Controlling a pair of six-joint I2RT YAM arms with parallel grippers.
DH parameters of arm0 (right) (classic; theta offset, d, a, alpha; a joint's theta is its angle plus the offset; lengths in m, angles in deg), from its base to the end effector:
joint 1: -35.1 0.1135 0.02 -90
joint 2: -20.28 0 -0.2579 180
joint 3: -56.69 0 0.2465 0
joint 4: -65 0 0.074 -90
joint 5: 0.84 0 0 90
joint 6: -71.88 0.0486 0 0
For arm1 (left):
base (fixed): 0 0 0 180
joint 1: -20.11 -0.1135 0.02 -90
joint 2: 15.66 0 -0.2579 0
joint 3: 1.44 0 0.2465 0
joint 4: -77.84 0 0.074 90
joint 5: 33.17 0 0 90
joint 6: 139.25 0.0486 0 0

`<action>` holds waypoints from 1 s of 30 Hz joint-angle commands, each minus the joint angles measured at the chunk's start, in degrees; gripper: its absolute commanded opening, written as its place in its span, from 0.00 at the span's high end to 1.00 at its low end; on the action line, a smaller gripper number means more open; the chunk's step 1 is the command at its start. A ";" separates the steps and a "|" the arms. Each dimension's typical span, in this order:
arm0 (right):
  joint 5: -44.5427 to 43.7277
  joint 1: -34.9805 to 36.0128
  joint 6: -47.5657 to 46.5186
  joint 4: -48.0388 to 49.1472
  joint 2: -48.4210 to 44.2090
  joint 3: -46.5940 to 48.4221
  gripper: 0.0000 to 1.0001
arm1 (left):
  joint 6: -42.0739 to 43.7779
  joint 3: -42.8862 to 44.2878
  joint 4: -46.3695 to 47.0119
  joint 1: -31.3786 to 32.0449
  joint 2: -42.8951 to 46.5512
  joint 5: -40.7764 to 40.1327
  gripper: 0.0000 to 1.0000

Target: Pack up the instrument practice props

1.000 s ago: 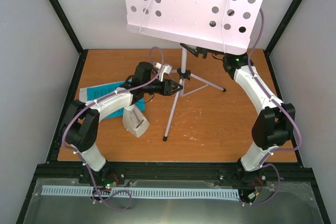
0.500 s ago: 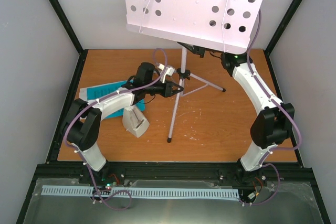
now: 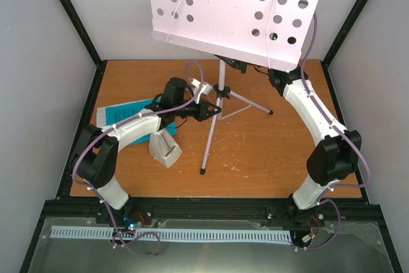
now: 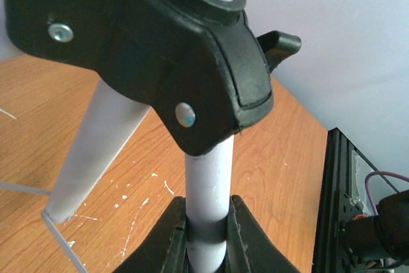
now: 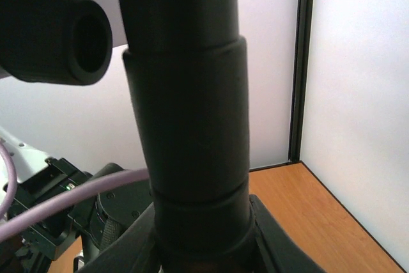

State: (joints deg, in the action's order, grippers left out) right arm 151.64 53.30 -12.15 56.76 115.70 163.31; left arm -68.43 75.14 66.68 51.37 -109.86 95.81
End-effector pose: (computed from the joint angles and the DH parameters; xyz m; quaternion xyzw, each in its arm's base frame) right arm 0.3499 0.1604 0.4231 -0.4366 0.5454 0.4790 0.5315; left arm 0.3020 -0.2191 0.2423 0.2543 0.7890 -0.4643 0.3119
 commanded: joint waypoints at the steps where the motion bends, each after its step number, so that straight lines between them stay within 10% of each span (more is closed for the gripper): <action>1: -0.14 2.29 1.41 -3.20 -6.73 -0.65 0.97 | 2.65 1.11 5.30 -0.50 7.04 -2.47 1.00; 30: -6.68 8.21 -5.21 -11.00 -14.08 -7.92 0.97 | 4.02 3.50 19.05 0.37 18.46 3.72 1.00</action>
State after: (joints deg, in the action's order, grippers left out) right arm 141.65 59.31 -17.04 47.74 104.09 156.05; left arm -60.47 71.32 71.53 52.18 -95.54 99.57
